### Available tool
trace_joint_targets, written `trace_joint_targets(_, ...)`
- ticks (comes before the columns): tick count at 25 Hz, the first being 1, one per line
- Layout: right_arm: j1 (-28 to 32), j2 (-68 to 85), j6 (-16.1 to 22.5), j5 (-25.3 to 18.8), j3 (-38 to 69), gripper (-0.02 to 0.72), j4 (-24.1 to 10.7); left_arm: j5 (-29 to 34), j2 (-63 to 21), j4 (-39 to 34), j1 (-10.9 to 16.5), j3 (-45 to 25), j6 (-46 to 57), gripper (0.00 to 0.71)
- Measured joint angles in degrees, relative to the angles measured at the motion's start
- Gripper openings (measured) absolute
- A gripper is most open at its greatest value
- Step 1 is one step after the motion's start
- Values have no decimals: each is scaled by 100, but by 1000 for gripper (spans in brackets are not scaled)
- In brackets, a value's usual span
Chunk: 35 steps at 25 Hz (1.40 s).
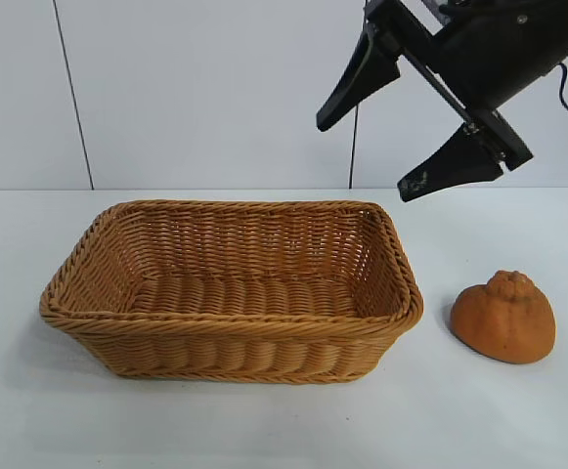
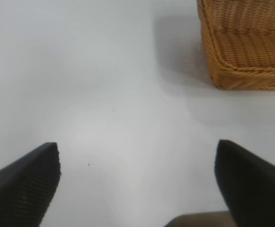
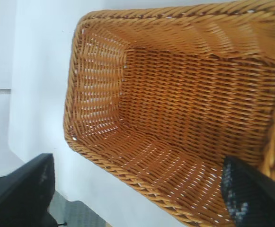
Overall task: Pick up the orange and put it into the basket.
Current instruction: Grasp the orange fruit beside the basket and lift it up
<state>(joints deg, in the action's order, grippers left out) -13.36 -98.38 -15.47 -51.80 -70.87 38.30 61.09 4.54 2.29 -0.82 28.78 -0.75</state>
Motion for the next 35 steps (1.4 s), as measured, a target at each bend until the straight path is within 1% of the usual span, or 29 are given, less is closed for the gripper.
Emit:
trace_joint_targets(1,0,0,276,-63,-129,652,-362,-2,-195,0,0,0,0,633)
trace_joint_targets(3,0,0,788,-182,-345,652,-1226,-2,-446,7,0,0,0,633)
trace_joint_targets(5,61,0,1319,-238,-435,652,-1908,-2,-475,7,0,0,0,633)
trace_joint_targets(6,123,0,1481,-284,-451,652,-2189,-2,-481,7,0,0,0,633)
trace_joint_targets(7,229,0,1614,-321,-455,652,-2382,-2,-481,7,0,0,0,633)
trace_joint_targets(8,355,-14,1689,-331,-457,652,-2484,-2,-481,7,0,0,0,633)
trace_joint_targets(11,698,-109,1730,-351,-457,652,-2592,-2,-481,7,0,0,0,633)
trace_joint_targets(14,854,-367,1712,-432,-457,652,-2612,-2,-481,7,0,0,0,633)
trace_joint_targets(21,869,-1281,1650,-506,-457,652,-2608,-7,-481,7,0,0,0,633)
trace_joint_targets(28,869,-1982,1650,-295,-457,652,-2608,-7,-481,7,0,0,0,633)
trace_joint_targets(31,879,-2177,1650,-269,-457,652,-2608,-7,-481,7,0,0,0,633)
trace_joint_targets(32,879,-2198,1650,-260,-457,644,-2608,-7,-481,7,0,0,0,633)
trace_joint_targets(33,879,-2198,1650,-253,-457,611,-2608,-7,-481,7,0,0,0,633)
trace_joint_targets(34,879,-2198,1650,-249,-457,559,-2613,-7,-481,7,0,0,0,633)
trace_joint_targets(35,879,-2198,1650,-246,-457,470,-2613,-7,-481,7,0,0,0,633)
